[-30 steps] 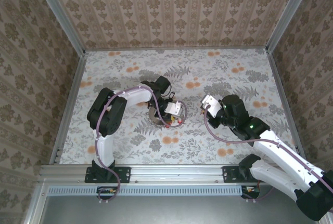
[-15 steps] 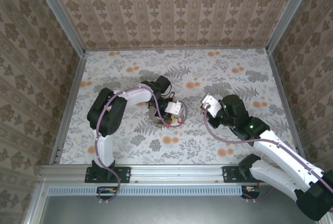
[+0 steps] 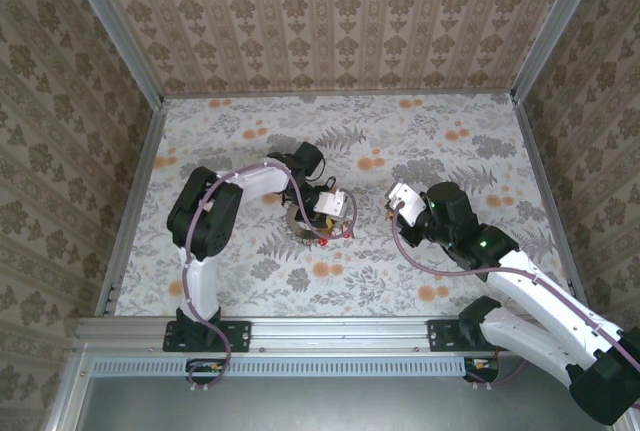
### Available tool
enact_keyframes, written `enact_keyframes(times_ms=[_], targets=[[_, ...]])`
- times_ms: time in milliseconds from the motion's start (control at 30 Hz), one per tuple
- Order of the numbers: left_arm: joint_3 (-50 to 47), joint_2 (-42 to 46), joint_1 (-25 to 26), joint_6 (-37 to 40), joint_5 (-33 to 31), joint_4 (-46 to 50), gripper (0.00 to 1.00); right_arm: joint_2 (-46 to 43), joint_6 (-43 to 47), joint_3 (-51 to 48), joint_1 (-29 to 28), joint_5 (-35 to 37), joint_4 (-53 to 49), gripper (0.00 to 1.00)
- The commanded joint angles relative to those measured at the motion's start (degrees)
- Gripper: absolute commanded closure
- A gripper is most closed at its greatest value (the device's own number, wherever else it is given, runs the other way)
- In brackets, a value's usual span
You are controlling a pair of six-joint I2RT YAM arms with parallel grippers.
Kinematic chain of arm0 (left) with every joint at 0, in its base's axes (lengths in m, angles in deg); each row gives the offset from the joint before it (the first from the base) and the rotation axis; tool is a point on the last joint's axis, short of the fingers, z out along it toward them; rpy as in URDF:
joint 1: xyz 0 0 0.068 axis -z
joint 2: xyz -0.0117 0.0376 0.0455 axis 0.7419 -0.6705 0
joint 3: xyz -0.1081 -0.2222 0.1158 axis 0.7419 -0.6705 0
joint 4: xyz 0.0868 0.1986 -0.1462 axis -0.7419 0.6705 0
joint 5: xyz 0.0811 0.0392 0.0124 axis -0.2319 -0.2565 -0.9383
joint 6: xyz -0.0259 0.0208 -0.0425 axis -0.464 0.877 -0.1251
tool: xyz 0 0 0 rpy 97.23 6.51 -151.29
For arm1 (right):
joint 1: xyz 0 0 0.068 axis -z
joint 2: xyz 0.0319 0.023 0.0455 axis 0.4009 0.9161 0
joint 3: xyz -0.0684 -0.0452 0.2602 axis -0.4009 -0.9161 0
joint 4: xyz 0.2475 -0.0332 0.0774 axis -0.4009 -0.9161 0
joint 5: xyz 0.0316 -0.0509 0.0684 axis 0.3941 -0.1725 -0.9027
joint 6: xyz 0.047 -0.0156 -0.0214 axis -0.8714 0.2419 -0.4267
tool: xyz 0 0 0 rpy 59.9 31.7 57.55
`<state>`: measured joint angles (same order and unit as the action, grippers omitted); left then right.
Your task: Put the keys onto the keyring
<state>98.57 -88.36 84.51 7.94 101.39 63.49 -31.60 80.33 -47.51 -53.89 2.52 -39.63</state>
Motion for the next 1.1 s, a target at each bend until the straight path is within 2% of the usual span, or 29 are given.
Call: enact_keyframes(times_ms=[0,300,333,567,833,1067], targets=[[0.6,-0.6,0.1,0.5,2.6,1.2,0.76,-0.8,0.0,0.0,0.1,0.6,0.2,1.0],[-0.3,0.7,0.4,-1.9,3.9,1.5,0.75,-0.6,0.0,0.0,0.2,0.5,0.2,1.0],[-0.3,0.8,0.4,-1.9,5.6,1.9,0.74,-0.6,0.0,0.0,0.2,0.5,0.3,1.0],[-0.3,0.6,0.5,-2.5,5.6,3.2,0.74,-0.7,0.0,-0.1,0.1,0.4,0.4,1.0],[1.1,-1.1,1.3,-2.6,4.7,5.6,0.73,-0.9,0.0,-0.1,0.2,0.5,0.4,1.0],[1.7,-2.4,2.4,-3.9,0.2,5.0,0.71,-1.0,0.1,-0.1,0.2,0.4,0.6,1.0]])
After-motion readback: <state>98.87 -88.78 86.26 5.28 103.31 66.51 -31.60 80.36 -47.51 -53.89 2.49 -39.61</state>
